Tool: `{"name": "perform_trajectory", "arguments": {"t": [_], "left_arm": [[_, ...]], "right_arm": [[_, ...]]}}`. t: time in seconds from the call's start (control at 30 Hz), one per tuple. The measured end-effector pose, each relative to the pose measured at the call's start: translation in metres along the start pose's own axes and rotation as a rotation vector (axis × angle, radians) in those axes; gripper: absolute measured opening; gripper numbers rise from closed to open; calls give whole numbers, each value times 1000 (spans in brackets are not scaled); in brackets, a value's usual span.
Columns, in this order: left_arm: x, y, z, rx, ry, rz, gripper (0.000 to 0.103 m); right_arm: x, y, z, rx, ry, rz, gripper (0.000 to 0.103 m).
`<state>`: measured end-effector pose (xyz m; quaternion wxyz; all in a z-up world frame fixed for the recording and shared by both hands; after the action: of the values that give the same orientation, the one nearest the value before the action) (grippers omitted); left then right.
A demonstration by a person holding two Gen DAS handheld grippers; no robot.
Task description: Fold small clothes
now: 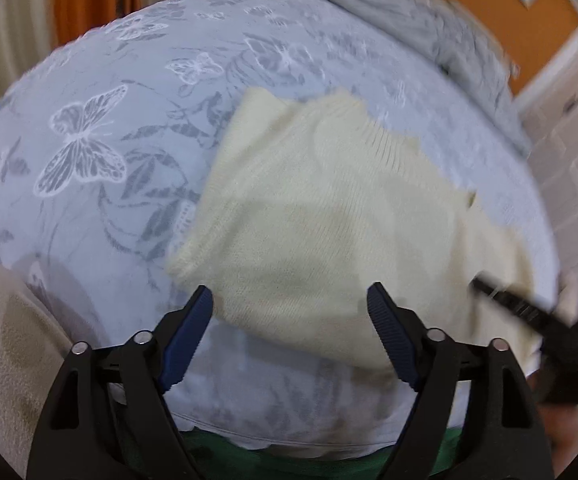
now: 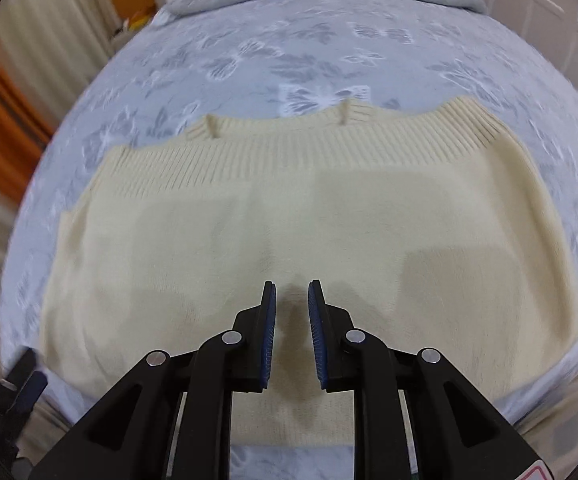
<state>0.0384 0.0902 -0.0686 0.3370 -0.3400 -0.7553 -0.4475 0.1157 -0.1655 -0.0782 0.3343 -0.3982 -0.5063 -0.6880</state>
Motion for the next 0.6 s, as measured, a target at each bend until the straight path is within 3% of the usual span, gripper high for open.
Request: {"name": "perform_trajectory", "arguments": {"t": [0.1,0.17,0.2,0.27,0.37,0.5,0.6], "left_arm": [[13,6,33,230,-51,-105,94],[-2,8,49,321,-61,-50,94],[-19,7,56,368,-73,28,94],[-37,3,62,425,-91,87,94],[-41,8,57,411,-88,55,95],[-47,10,50,338,-138,94,39],[-33,15,46,338,-168,65,16]], "right_arm": [[-1,4,4,13,12,-5,17],[-10,4,10,37,24,21,18],[-21,2,13,59,26,61,25],[-29,-4,15,98,4,71,32],[-29,-9,21,172,-20,42,34],[-32,-7,23,223,-28,42,36],[-33,-8,20,225,-12,34,37]]}}
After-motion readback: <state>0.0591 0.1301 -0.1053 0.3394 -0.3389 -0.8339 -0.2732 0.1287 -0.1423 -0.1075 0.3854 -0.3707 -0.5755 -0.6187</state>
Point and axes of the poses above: each gripper's, at about its wrist camera, not at the fingertips, and x roughly against the way its jaws point, z to its left, y to its top, the point moved 2 cm from there along -x, roughly the way its jaws point, and after that the axes turned 3 degrees about -x, right-handed, at the moved point
